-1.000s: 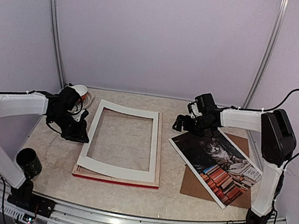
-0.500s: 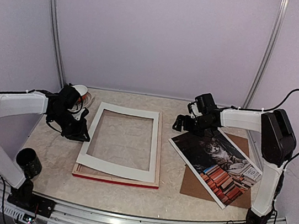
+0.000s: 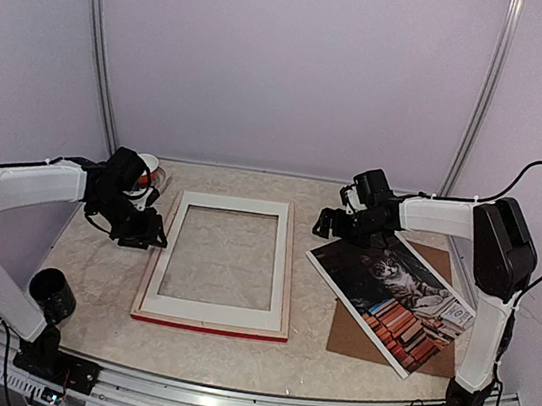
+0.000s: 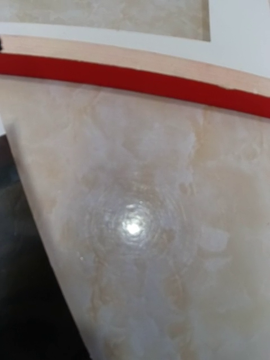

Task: Put the photo into the frame
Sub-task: Place the mat board on the glass panel, then adjust the mat board under the glass panel.

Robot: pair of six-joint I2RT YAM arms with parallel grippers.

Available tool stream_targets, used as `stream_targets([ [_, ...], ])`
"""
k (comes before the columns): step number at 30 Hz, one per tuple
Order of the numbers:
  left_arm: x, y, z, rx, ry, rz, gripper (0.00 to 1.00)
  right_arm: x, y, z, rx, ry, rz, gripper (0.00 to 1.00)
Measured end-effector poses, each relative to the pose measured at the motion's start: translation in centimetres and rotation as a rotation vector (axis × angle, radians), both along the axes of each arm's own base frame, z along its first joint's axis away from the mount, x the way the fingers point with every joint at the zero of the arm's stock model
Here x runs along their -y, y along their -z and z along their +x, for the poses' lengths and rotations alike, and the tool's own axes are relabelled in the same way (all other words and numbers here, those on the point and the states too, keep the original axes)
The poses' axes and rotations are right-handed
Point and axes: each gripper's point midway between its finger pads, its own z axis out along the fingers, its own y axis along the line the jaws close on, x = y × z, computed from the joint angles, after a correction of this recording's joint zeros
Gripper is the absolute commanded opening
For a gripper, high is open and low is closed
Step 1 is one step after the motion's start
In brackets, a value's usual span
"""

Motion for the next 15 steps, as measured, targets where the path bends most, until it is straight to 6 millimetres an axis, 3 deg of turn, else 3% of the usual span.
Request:
stream_targets([
  [3, 0.2, -0.7, 0.6, 0.028, 0.003, 0.011, 0.61, 0.0, 0.1, 0.0, -0.002, 0.000, -0.001, 0.99],
  [6, 1.6, -1.8, 1.0, 0.070, 0.052, 0.019, 0.65, 0.0, 0.3, 0.0, -0.006, -0.001, -0.002, 0.99],
  [11, 7.0, -3.3, 1.7, 0.142, 0.216, 0.045, 0.67, 0.0, 0.5, -0.1, -0.008, -0.003, -0.008, 0.99],
  [15, 10.1, -1.5, 1.5, 0.126, 0.316, 0.081, 0.70, 0.3, 0.6, -0.1, -0.007, -0.007, -0.024, 0.99],
])
